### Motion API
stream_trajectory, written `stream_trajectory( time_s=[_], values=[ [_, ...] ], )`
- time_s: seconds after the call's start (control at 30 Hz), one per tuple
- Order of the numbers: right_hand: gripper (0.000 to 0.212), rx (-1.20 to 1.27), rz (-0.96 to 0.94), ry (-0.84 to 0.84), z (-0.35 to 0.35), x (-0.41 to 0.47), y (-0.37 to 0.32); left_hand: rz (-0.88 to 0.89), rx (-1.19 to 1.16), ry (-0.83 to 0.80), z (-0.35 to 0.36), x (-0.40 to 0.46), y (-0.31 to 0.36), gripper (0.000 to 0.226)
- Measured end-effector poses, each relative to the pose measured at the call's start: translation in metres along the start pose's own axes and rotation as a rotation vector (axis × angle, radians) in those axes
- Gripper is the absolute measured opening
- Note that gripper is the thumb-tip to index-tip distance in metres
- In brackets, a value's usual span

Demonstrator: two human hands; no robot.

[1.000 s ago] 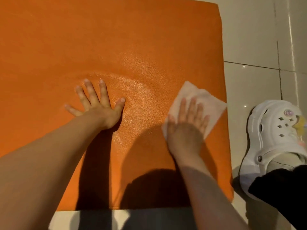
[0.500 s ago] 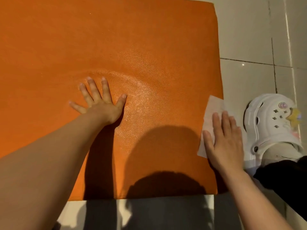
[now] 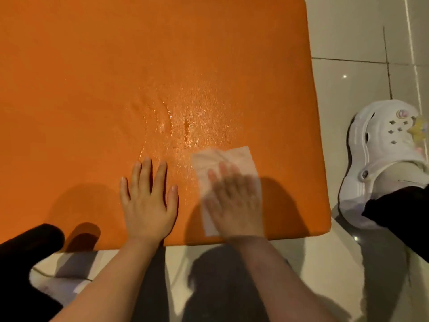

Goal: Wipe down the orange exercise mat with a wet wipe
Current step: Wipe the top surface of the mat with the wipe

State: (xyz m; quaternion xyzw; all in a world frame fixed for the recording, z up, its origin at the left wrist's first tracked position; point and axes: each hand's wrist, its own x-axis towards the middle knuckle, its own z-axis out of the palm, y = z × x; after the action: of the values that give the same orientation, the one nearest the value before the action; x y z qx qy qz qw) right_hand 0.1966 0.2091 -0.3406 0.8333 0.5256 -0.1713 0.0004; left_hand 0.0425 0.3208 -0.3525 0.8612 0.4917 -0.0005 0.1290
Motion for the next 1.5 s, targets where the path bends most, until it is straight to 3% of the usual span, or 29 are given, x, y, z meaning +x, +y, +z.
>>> stream_trajectory(
  time_s=[0.17,0.27,0.33,0.53,0.6,0.67,0.77,0.87,1.0,1.07,1.23,1.3,1.4,1.5],
  values=[
    [0.066,0.092,0.523,-0.050,-0.027,-0.055,0.124,-0.016,-0.002,0.039,-0.001,0.007,0.004,0.060],
    [0.063,0.151,0.649,-0.010,-0.021,-0.075,0.119,-0.018,0.005,0.053,0.000,0.006,0.003,0.061],
    [0.062,0.136,0.621,0.043,-0.005,-0.076,0.085,-0.020,0.006,0.063,0.001,0.006,0.002,0.061],
    [0.055,0.112,0.275,0.122,0.038,-0.070,-0.022,-0.014,0.005,0.090,0.004,0.007,0.002,0.060],
    [0.052,0.103,0.074,0.082,0.038,-0.064,-0.033,-0.018,0.003,0.099,0.004,0.009,0.002,0.059],
    [0.056,0.082,0.012,-0.013,0.029,-0.057,-0.017,-0.014,-0.003,0.108,0.004,0.010,0.000,0.059],
    [0.067,0.213,0.356,-0.047,0.007,-0.058,0.045,-0.016,-0.016,0.117,0.004,0.009,-0.002,0.060],
    [0.066,0.132,0.597,0.069,-0.008,-0.067,0.089,-0.021,-0.014,0.133,0.004,0.010,-0.001,0.060],
    [0.066,0.203,0.827,0.161,-0.001,-0.050,0.062,-0.029,-0.014,0.131,0.002,0.011,-0.001,0.059],
    [0.064,0.174,0.697,0.119,0.007,-0.039,0.028,-0.020,-0.020,0.126,0.000,0.011,-0.001,0.058],
    [0.056,-0.002,-0.093,0.102,0.031,-0.023,-0.073,-0.046,-0.399,0.172,-0.014,0.009,-0.019,0.054],
    [0.052,-0.005,-0.295,0.049,0.032,-0.019,-0.101,-0.116,-0.374,0.254,-0.026,0.015,-0.037,0.051],
    [0.059,-0.026,-0.331,0.046,0.032,-0.002,-0.104,-0.277,-0.270,0.315,-0.034,0.044,-0.061,0.049],
    [0.065,-0.042,-0.117,0.073,0.025,0.015,-0.064,-0.276,-0.178,0.275,-0.026,0.072,-0.071,0.052]
  ],
)
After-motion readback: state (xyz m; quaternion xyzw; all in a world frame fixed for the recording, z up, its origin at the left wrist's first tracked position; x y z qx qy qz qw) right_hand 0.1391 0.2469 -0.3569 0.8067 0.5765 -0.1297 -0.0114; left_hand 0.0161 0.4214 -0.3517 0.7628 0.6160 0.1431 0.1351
